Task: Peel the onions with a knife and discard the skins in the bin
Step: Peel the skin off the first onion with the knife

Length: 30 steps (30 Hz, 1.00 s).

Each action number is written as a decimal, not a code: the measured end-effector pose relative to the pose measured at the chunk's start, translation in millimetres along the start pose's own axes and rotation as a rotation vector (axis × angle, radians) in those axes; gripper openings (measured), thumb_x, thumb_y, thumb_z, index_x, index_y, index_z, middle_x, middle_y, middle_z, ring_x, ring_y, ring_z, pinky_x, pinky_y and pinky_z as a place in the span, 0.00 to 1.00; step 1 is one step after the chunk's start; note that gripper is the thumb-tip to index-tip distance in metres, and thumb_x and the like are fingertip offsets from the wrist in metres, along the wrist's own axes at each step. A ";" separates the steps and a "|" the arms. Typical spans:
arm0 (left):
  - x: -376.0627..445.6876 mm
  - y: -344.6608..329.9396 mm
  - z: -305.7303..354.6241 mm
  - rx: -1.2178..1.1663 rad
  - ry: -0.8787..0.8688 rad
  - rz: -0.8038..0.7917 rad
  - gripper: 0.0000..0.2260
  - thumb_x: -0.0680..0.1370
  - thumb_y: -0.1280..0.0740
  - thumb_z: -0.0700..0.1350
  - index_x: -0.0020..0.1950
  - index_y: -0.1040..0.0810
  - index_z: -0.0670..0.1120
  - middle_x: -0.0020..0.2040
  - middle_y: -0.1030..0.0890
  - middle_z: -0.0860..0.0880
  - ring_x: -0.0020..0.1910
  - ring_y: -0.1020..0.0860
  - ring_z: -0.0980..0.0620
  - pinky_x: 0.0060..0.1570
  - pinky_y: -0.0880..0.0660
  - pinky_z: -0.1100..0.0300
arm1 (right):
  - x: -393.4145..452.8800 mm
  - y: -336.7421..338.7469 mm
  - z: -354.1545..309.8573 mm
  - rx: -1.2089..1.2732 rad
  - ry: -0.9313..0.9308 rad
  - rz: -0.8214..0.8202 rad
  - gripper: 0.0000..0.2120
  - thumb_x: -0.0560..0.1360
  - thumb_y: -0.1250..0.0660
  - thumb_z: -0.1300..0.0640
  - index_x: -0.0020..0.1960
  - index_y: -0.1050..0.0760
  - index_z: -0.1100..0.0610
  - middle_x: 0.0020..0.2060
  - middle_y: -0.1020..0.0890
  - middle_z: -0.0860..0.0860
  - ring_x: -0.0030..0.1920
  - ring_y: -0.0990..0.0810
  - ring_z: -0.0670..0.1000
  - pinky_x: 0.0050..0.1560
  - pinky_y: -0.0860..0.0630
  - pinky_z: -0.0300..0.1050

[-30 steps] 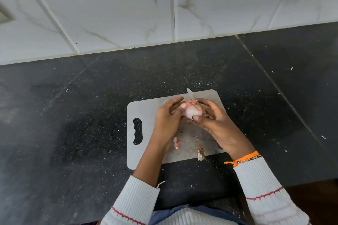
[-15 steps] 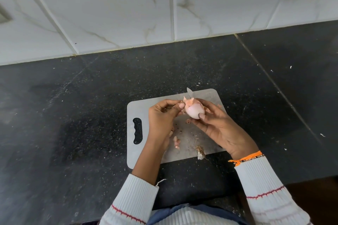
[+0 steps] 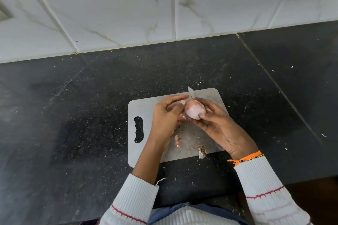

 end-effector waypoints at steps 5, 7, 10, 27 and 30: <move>-0.3 -7.7 2.9 0.046 -0.020 -0.078 0.09 0.74 0.31 0.36 0.53 0.19 0.43 0.45 0.16 0.52 0.40 0.17 0.55 0.38 0.20 0.62 | -3.8 8.2 -1.6 0.058 -0.016 0.098 0.12 0.69 0.36 0.55 0.50 0.23 0.58 0.40 0.17 0.54 0.39 0.18 0.47 0.37 0.21 0.38; -0.1 -4.7 6.2 0.116 -0.059 -0.042 0.08 0.73 0.30 0.37 0.51 0.18 0.45 0.45 0.16 0.53 0.41 0.17 0.56 0.38 0.21 0.63 | -4.2 10.4 -2.0 0.032 -0.023 0.111 0.13 0.69 0.36 0.54 0.51 0.23 0.58 0.39 0.17 0.53 0.39 0.18 0.47 0.37 0.21 0.37; -0.8 -0.1 13.6 0.287 -0.138 0.019 0.07 0.73 0.29 0.40 0.49 0.17 0.48 0.47 0.17 0.53 0.41 0.18 0.59 0.37 0.23 0.67 | -4.7 9.8 -1.0 0.011 -0.040 0.113 0.12 0.70 0.36 0.55 0.50 0.23 0.59 0.36 0.16 0.52 0.37 0.17 0.46 0.37 0.20 0.37; -0.7 0.0 25.9 0.499 -0.296 0.045 0.05 0.71 0.30 0.35 0.42 0.16 0.43 0.36 0.20 0.56 0.35 0.22 0.64 0.36 0.27 0.74 | -2.7 17.4 5.6 0.036 -0.110 0.148 0.06 0.76 0.39 0.61 0.49 0.24 0.61 0.38 0.16 0.56 0.38 0.17 0.49 0.38 0.19 0.39; -1.0 -3.1 26.2 0.504 -0.303 0.041 0.05 0.71 0.30 0.36 0.39 0.18 0.46 0.35 0.20 0.56 0.35 0.23 0.64 0.36 0.28 0.74 | -1.1 10.5 7.0 0.030 -0.118 0.078 0.08 0.74 0.39 0.62 0.51 0.24 0.62 0.43 0.18 0.57 0.41 0.17 0.50 0.41 0.19 0.40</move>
Point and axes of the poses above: each hand's wrist, its own x-axis towards the middle knuckle, its own y-axis out of the back of the hand, z = x × y, the point moved 10 cm from there along x, towards the middle knuckle
